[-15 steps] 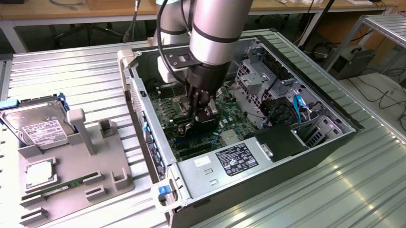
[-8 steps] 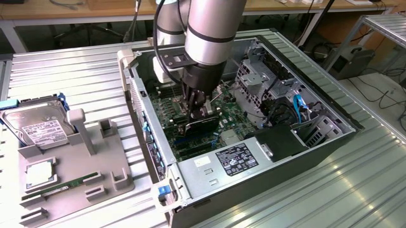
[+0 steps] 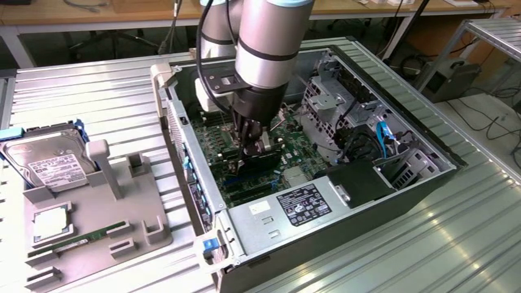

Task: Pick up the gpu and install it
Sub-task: 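Insert the gpu into the slot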

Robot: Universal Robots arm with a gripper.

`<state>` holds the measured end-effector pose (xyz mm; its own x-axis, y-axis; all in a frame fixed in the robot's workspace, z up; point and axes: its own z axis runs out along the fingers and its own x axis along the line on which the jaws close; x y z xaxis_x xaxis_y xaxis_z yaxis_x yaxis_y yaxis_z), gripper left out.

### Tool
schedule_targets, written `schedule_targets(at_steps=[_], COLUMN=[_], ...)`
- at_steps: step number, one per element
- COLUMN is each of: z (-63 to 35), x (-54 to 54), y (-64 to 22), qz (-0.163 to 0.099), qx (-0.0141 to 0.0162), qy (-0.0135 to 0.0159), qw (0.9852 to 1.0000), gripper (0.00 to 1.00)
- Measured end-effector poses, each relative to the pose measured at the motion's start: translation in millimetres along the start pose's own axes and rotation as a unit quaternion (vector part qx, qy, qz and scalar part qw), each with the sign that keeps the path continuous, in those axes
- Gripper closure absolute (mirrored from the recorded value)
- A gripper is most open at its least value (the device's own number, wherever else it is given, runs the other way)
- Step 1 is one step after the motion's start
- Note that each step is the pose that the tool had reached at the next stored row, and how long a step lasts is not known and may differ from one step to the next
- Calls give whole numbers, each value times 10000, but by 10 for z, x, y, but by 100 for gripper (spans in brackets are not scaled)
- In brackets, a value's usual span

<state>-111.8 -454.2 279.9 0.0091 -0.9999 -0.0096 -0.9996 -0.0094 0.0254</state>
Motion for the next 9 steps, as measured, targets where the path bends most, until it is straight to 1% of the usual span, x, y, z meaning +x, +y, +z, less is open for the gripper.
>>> schedule_targets(at_steps=[4, 9], z=[0, 18], x=[10, 13], y=[0, -1], qz=[-1, -2], qx=[0, 0], qy=[0, 8], qw=[10000, 10000], gripper=[89, 89])
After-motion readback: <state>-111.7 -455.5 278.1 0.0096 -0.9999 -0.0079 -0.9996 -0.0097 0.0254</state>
